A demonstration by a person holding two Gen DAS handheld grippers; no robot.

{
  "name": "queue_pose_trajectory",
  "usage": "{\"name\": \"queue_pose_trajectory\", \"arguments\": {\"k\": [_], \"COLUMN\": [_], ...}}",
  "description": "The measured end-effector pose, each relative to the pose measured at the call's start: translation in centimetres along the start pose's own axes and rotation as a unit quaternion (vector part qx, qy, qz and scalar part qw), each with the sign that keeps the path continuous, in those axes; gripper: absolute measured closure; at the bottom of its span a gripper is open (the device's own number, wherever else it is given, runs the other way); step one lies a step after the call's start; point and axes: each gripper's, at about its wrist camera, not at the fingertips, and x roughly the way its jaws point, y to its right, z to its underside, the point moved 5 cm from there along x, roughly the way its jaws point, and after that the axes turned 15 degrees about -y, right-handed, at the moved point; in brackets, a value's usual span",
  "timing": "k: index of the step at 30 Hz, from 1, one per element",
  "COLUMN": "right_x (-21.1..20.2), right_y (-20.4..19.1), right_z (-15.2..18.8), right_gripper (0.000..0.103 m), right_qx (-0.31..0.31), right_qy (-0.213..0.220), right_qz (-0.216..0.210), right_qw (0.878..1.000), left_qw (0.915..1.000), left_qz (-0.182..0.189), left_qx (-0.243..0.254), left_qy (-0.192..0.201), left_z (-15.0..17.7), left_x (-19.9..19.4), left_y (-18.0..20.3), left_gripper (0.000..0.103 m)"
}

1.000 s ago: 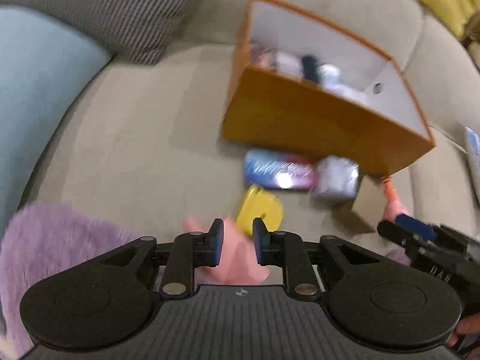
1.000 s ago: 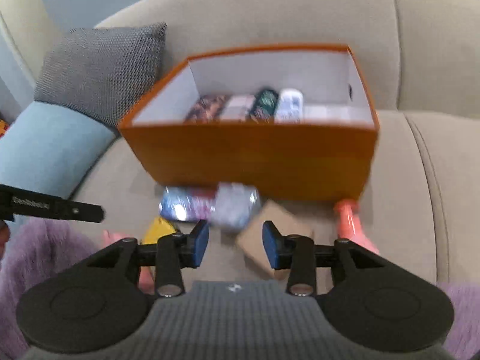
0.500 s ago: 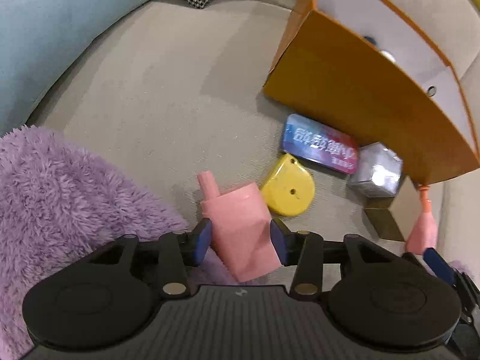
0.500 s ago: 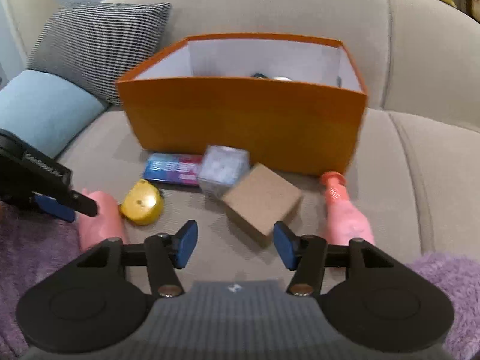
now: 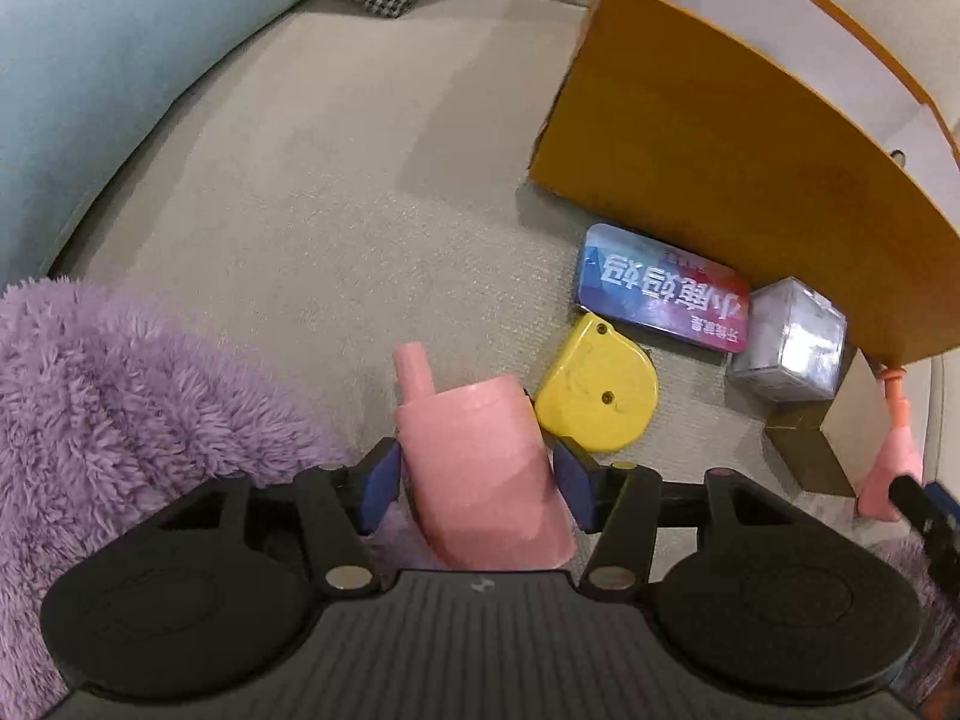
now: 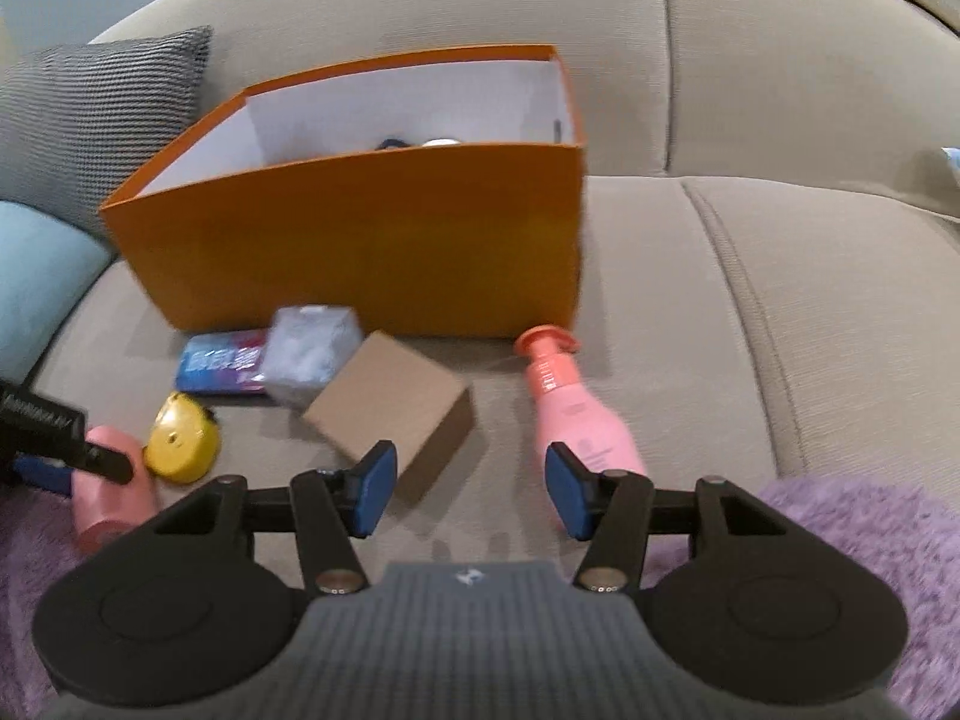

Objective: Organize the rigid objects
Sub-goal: 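Grasp the pink cup with the left tool while the right tool grasps the pink pump bottle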

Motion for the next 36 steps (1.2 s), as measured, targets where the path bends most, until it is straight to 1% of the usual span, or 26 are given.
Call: {"name": "queue_pose_trajectory", "arguments": {"k": [2,4,7,8,12,15,19,21,24,26,27,28,29,30,33,36], "right_x": [0.3,0.6,1.2,1.6,3.3,4.6,5.8,6.4,7.0,7.2,7.3,7.3,7.3,7.2,6.6,5.3], "right_y": [0.8,1.4,2.3,2.5,2.8,3.0,2.9,2.9,2.6,2.5,2.5,2.6,2.6,2.7,2.8,2.9], "right_z": [-0.6,-1.3,-2.5,-2.9,-4.0,-4.5,-5.1,-5.5,-5.7,-5.7,-5.8,-5.8,-5.8,-5.7,-5.6,-5.2], "right_gripper": [0.047,0.048,0.049,0.051,0.055,0.056,0.056,0.056,0.056,0.056,0.057,0.059,0.066,0.072,0.073,0.074], "right_qx": [0.006,0.009,0.01,0.008,0.0,-0.002,-0.004,-0.008,-0.016,-0.018,-0.018,-0.017,-0.016,-0.015,-0.014,-0.014], "right_qy": [-0.005,-0.007,-0.01,-0.015,-0.04,-0.057,-0.069,-0.072,-0.074,-0.073,-0.072,-0.071,-0.07,-0.068,-0.063,-0.054], "right_qz": [0.01,0.019,0.027,0.03,0.03,0.032,0.026,0.026,0.03,0.029,0.028,0.027,0.026,0.029,0.028,0.033], "right_qw": [1.0,1.0,1.0,0.999,0.999,0.998,0.997,0.997,0.997,0.997,0.997,0.997,0.997,0.997,0.998,0.998], "left_qw": [0.9997,0.998,0.994,0.9922,0.9862,0.9867,0.9891,0.9902,0.991,0.9916,0.9917,0.9917,0.9912,0.991,0.9902,0.9871], "left_qz": [-0.001,0.006,0.029,0.032,0.019,0.027,0.042,0.057,0.077,0.077,0.076,0.078,0.084,0.084,0.077,0.076], "left_qx": [0.022,0.056,0.103,0.118,0.162,0.16,0.141,0.126,0.103,0.097,0.096,0.094,0.094,0.096,0.114,0.141], "left_qy": [0.011,0.027,0.024,0.026,0.028,0.011,-0.011,-0.023,-0.037,-0.039,-0.04,-0.042,-0.042,-0.042,-0.027,-0.001], "left_z": [0.3,0.5,0.9,1.0,1.1,0.5,-0.5,-1.1,-1.8,-2.3,-2.4,-2.5,-2.5,-2.5,-2.0,-1.2], "left_x": [-0.3,-0.6,-0.6,-0.5,0.1,0.3,0.5,1.1,1.5,1.8,1.9,1.9,1.8,1.7,1.0,-0.3], "left_y": [0.2,0.9,2.2,2.6,4.0,4.1,3.3,3.1,2.7,2.6,2.7,2.7,2.7,2.8,3.1,3.5], "left_gripper": [0.04,0.04,0.04,0.04,0.04,0.039,0.034,0.033,0.03,0.03,0.032,0.037,0.04,0.041,0.041,0.041]}}
